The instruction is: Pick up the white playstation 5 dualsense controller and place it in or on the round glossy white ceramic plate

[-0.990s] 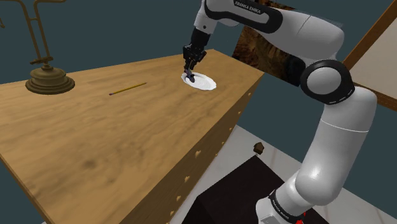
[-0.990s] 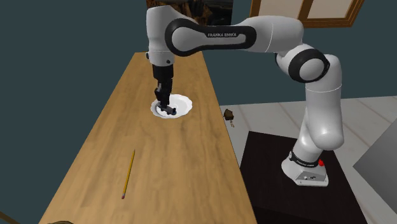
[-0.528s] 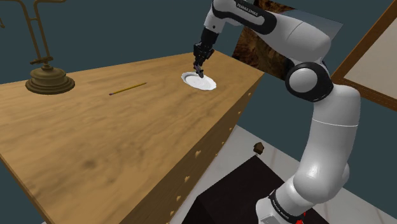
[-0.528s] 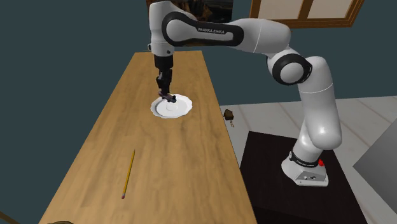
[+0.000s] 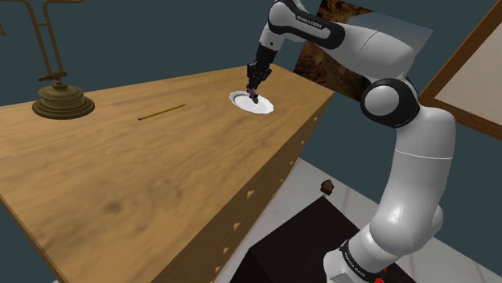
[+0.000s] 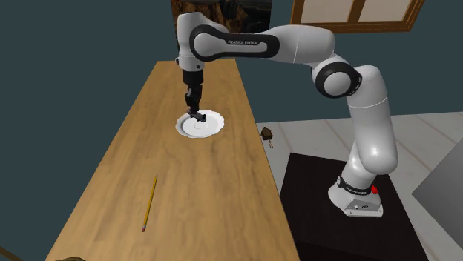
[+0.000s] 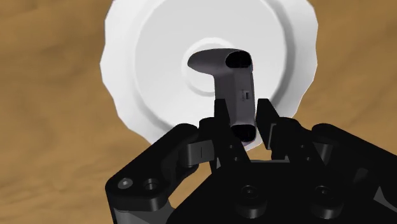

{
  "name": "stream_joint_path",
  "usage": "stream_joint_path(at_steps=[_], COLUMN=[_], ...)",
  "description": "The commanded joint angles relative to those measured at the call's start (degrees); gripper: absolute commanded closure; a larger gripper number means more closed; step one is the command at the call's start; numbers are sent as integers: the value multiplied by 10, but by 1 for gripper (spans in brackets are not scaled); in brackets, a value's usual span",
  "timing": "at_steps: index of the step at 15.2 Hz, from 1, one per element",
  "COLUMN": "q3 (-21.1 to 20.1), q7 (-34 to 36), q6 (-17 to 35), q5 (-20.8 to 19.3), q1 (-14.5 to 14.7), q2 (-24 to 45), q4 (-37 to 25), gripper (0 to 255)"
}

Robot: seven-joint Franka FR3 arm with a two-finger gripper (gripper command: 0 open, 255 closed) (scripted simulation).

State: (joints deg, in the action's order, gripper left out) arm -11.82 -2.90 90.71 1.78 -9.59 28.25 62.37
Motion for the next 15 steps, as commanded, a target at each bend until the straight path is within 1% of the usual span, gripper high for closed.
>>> stream_joint_path(at_steps=[1,7,14,15], q3=[0,0,0,-1], q7=[-2,-7,-7,-7], q6=[21,69,69,72], q5=[1,3,3,4], q1=[-2,-5,-6,-6], q2=[-5,-15,-15,-20], q4=[26,85,85,92], gripper=[255,255,255,0])
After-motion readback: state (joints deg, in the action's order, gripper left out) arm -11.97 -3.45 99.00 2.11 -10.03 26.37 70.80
